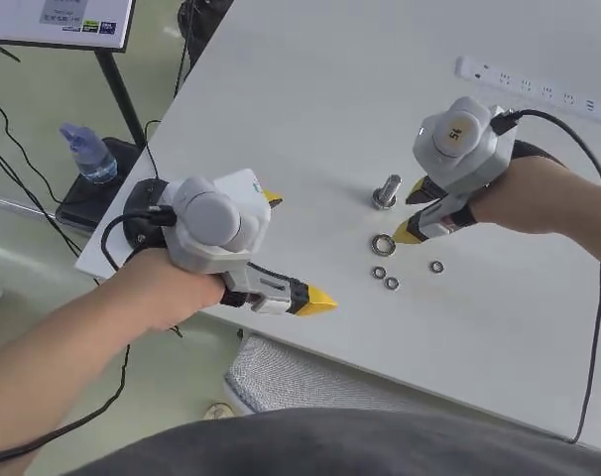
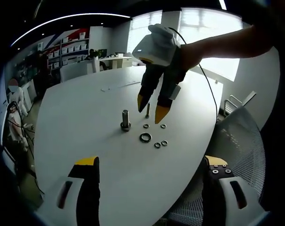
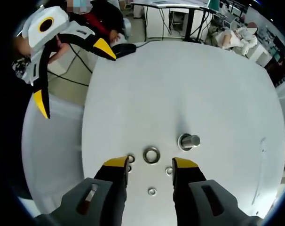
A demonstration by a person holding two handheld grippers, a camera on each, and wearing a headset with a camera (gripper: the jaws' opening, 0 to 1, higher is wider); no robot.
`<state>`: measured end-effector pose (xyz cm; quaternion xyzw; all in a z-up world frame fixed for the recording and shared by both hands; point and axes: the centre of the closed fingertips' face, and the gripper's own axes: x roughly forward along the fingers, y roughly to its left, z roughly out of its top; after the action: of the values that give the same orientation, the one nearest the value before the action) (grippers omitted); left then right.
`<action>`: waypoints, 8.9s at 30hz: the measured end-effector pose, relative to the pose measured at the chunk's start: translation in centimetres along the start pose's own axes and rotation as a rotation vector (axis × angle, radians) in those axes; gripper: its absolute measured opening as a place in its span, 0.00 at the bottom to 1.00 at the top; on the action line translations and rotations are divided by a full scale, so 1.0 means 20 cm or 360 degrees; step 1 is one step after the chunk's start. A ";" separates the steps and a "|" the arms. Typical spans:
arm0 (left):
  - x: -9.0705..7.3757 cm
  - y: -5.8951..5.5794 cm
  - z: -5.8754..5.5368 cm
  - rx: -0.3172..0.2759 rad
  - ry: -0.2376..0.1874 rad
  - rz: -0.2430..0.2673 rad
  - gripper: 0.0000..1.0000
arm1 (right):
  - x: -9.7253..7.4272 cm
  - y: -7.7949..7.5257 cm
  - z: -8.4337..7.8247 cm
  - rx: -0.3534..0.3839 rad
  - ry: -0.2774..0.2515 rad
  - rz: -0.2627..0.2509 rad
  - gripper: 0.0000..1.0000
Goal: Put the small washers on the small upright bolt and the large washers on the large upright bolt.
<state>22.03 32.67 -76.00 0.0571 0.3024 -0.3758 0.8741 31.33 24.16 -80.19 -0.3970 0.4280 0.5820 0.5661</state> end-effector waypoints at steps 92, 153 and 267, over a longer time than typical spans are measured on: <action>-0.01 0.02 -0.01 0.0009 0.0018 -0.0013 0.83 | 0.32 0.01 -0.11 0.0369 -0.0052 -0.0214 0.25; 0.00 0.01 0.00 -0.0007 0.0033 -0.0031 0.81 | 0.19 -0.01 -0.11 0.0352 0.0102 -0.0102 0.21; 0.02 0.02 -0.07 -0.0060 0.0083 -0.0043 0.91 | 0.17 -0.37 0.06 0.0259 0.0147 -0.0126 0.21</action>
<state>21.94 33.19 -77.37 0.0462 0.3328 -0.3802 0.8617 38.56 26.36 -83.28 -0.3928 0.4835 0.5034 0.5988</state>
